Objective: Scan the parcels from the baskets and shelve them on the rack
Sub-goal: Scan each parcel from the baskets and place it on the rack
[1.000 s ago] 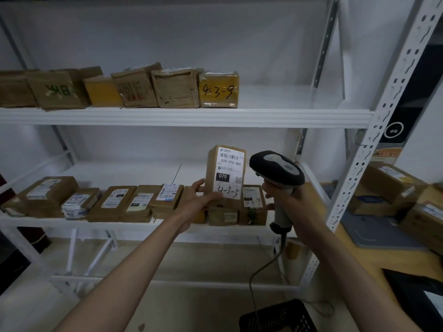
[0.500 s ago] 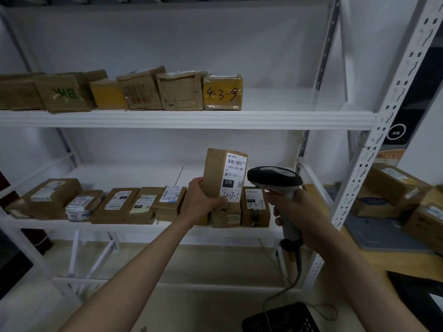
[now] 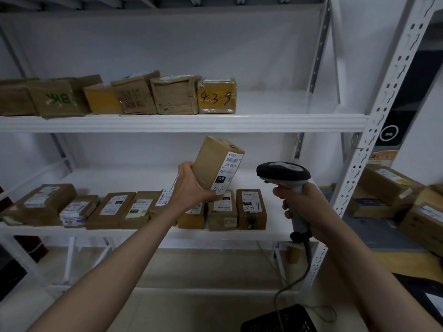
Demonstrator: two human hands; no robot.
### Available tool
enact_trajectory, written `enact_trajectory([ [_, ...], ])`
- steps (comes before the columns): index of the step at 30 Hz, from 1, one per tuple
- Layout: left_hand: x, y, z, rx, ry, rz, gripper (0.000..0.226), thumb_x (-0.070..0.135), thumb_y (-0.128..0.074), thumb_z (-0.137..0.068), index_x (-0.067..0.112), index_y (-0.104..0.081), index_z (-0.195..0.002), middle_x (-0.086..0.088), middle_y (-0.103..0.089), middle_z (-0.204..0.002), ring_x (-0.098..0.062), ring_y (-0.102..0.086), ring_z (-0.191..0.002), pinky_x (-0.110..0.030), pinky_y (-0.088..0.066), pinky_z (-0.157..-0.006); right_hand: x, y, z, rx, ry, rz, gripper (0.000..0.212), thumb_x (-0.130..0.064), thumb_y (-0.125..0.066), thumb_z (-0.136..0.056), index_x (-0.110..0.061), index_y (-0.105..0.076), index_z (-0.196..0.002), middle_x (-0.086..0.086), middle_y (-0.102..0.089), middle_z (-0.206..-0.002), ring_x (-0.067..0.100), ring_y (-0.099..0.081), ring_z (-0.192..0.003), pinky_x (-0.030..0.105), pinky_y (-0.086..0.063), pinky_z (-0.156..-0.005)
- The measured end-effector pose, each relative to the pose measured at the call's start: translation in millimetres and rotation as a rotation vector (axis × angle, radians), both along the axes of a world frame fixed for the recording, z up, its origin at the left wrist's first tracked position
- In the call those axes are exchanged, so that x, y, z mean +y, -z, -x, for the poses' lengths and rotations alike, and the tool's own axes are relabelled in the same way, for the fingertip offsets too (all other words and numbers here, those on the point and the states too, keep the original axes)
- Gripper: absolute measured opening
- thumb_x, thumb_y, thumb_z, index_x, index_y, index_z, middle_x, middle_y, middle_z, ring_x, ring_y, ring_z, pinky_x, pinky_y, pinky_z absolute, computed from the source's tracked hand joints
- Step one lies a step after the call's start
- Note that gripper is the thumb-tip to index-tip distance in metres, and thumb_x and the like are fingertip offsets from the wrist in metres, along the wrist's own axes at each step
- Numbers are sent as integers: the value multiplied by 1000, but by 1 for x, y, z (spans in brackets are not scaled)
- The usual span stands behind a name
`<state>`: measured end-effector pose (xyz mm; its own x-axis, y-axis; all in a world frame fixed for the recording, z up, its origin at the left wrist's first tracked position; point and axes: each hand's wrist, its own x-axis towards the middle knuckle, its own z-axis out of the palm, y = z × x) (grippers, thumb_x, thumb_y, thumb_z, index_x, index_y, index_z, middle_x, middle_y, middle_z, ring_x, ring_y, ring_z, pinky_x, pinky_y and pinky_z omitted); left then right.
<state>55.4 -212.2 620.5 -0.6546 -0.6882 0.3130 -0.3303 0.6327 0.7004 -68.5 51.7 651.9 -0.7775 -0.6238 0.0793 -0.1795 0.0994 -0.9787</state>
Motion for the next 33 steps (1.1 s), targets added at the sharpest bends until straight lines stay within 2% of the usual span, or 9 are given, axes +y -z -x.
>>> enact_trajectory([
  [8, 4, -7, 14, 73, 46, -103, 95, 34, -95, -62, 18, -32, -131, 1, -38, -132, -18, -48, -118, -34, -55, -86, 9, -3, -6, 59, -34, 60, 14, -18, -73, -91, -17, -66, -103, -3, -67, -65, 13, -61, -59, 28, -54, -57],
  [13, 17, -24, 27, 146, 135, -136, 89, 34, -94, -65, 26, -30, -126, 4, -42, -129, -16, -49, -119, -18, -49, -77, 12, -20, 5, 76, -46, 122, 21, -18, -74, -90, -20, -66, -109, -1, -68, -69, 14, -63, -62, 30, -56, -61],
  [16, 23, -40, 36, 176, 158, -132, 88, 32, -93, -66, 22, -32, -128, 4, -44, -128, -19, -51, -120, -28, -52, -88, 13, -39, 16, 113, -30, 156, 19, -17, -74, -90, -23, -67, -107, 0, -67, -67, 15, -62, -60, 30, -56, -59],
  [20, 31, -61, 46, 224, 185, -137, 80, 33, -90, -71, 18, -35, -128, 8, -47, -118, -21, -57, -115, -24, -52, -81, 12, -61, 27, 164, -8, 175, 17, -14, -73, -91, -22, -68, -105, -2, -65, -63, 10, -60, -56, 24, -53, -53],
  [23, 35, -78, 55, 250, 226, -155, 80, 34, -87, -75, 14, -37, -134, 8, -49, -116, -23, -59, -115, -41, -57, -92, 9, -73, 32, 179, 25, 189, 14, -14, -73, -90, -21, -68, -102, 0, -65, -63, 11, -59, -54, 25, -52, -51],
  [25, 37, -87, 60, 255, 245, -161, 81, 35, -86, -77, 14, -36, -136, 6, -50, -119, -24, -60, -114, -45, -56, -95, 8, -80, 35, 186, 56, 195, 12, -15, -73, -91, -19, -68, -101, 4, -64, -62, 13, -57, -51, 27, -51, -51],
  [28, 38, -98, 68, 260, 245, -140, 84, 38, -87, -75, 15, -35, -137, 3, -50, -124, -23, -60, -115, -44, -55, -97, 8, -87, 38, 187, 83, 219, 12, -16, -72, -91, -18, -68, -103, 8, -64, -65, 16, -57, -54, 30, -52, -54],
  [33, 42, -103, 79, 251, 228, -113, 98, 51, -83, -60, 14, -36, -137, 3, -49, -124, -20, -56, -116, -38, -53, -97, 12, -98, 43, 185, 121, 249, 12, -17, -70, -92, -15, -67, -104, 8, -63, -67, 18, -57, -57, 33, -52, -58],
])
